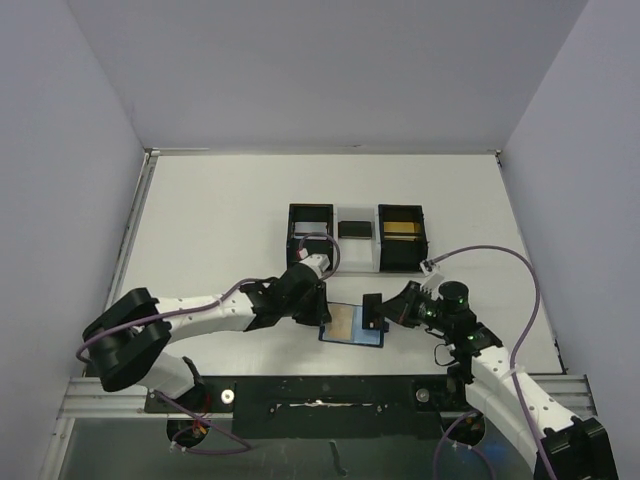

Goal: Take the credit cards out of the card holder

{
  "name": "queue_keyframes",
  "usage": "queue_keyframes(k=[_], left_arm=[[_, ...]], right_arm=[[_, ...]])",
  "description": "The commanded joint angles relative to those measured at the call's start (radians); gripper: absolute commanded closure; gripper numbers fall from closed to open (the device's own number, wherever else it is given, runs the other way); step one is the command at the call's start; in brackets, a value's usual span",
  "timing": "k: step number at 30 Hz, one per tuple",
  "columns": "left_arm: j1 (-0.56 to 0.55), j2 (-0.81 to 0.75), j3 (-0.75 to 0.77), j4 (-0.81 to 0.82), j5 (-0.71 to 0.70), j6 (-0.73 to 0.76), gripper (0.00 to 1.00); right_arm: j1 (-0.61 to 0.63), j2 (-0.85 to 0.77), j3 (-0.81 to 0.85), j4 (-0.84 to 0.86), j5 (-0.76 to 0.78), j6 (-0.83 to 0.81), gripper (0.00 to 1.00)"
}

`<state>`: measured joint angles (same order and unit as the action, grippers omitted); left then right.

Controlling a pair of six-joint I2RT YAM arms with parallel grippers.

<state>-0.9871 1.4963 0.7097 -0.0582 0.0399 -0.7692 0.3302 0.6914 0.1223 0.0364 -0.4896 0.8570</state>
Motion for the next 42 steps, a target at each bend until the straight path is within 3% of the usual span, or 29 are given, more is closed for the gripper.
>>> queue_keyframes(k=[1,4,12,19,24,27,30,35,42], left_arm=[[0.01,-0.128,0.021,-0.021,-0.083,0.053,0.83],[0.037,-0.187,0.011,-0.054,-0.097,0.063,0.76],[0.194,-0.32,0.009,-0.166,-0.076,0.159,0.31],[0.438,-0.435,0.078,-0.299,-0.06,0.27,0.29],[0.481,-0.472,0.172,-0.431,-0.244,0.369,0.29],[0.537,-0.477,0.153,-0.404,-0.216,0.402,0.28],[0.659,-0.453,0.127,-0.377,-0.147,0.404,0.28],[0.812,-0.444,0.046,-0.3,-0.008,0.382,0.28],[0.824,-0.44,0.028,-0.263,0.032,0.384,0.28]], right_arm=[[0.025,-0.049,0.099,0.076,0.029,-0.089,1.0],[0.073,-0.052,0.144,0.064,0.1,-0.162,1.0],[0.253,-0.048,0.205,0.146,0.308,-0.41,1.0],[0.279,0.038,0.362,0.001,0.478,-0.607,1.0],[0.28,0.057,0.401,0.088,0.47,-0.663,1.0],[0.279,0.121,0.466,0.039,0.559,-0.74,1.0],[0.277,0.214,0.554,-0.003,0.659,-0.808,1.0],[0.274,0.348,0.668,-0.008,0.567,-1.012,1.0],[0.272,0.606,0.851,-0.146,0.481,-1.303,1.0]])
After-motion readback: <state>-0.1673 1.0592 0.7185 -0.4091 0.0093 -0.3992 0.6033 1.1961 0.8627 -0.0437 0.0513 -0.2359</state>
